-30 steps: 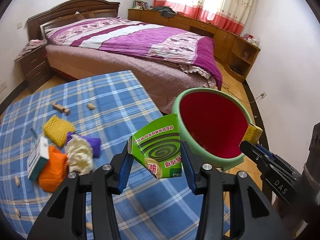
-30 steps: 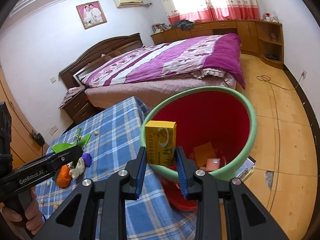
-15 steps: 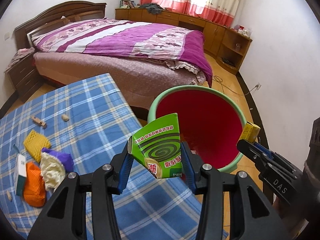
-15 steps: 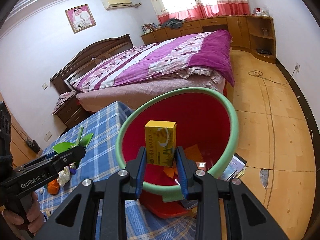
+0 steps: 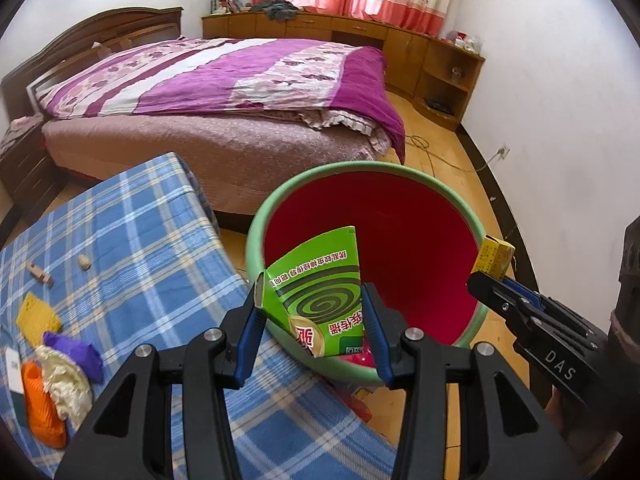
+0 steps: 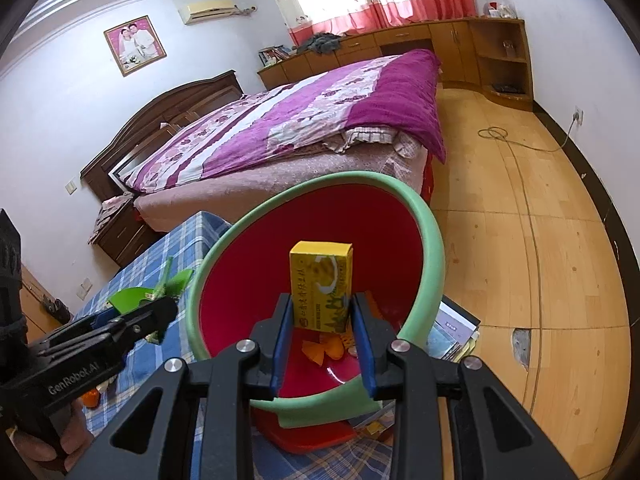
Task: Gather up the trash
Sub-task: 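Carry the packet and yellow box over the red bucket and open both tools, then move both tools back over the table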
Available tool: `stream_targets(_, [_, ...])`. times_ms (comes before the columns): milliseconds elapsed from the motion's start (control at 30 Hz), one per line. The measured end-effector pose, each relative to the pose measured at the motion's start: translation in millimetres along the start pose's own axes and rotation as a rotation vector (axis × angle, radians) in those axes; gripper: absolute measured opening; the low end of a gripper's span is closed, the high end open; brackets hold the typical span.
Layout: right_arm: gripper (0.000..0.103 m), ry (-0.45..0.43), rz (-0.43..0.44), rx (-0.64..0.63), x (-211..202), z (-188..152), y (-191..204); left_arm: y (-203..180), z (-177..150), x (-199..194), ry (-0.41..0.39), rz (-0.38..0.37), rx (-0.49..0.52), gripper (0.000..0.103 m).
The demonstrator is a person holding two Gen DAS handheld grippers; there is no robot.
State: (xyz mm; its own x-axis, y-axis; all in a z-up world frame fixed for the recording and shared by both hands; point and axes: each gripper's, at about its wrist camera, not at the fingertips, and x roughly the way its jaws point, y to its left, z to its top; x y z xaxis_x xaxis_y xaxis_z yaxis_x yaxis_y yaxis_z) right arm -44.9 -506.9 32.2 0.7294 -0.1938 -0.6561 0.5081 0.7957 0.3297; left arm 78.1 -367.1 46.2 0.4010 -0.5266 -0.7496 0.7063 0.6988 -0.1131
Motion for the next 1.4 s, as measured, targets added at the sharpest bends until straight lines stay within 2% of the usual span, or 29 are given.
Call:
stream_targets(333, [0.032,0.017,-0.002,0.025,8,-1,-11,-5,3,26,0.045,-0.005,0.009,0.050])
stream_targets(400, [0.032,0.022,-0.001,0.025,10,-2,-12,-4,2,26,0.048,-0.004,0.001,0.059])
stream_targets(467, [0.032,0.026,0.001,0.024,12,-2,-12,-3,2,26,0.044,-0.005,-0.008,0.064])
stream_targets(633, [0.033,0.030,0.015,0.020,14,-2,-8,3,0,24,0.044,-0.007,-0.033,0.064])
stream_targets(767, [0.035,0.031,0.021,0.010,13,-2,-3,10,-3,18,0.043,-0.010,-0.058,0.064])
stream_targets(833, [0.042,0.030,0.025,0.008,12,-2,0,13,-5,14,0.042,-0.008,-0.069,0.064])
stream_targets(1033, [0.050,0.023,0.033,0.014,6,-5,5,23,-12,-6,0.027,-0.007,-0.098,0.064])
stream_targets(1400, [0.054,0.026,0.064,0.001,-7,-13,25,51,-31,-46,-0.005,0.025,-0.160,0.064])
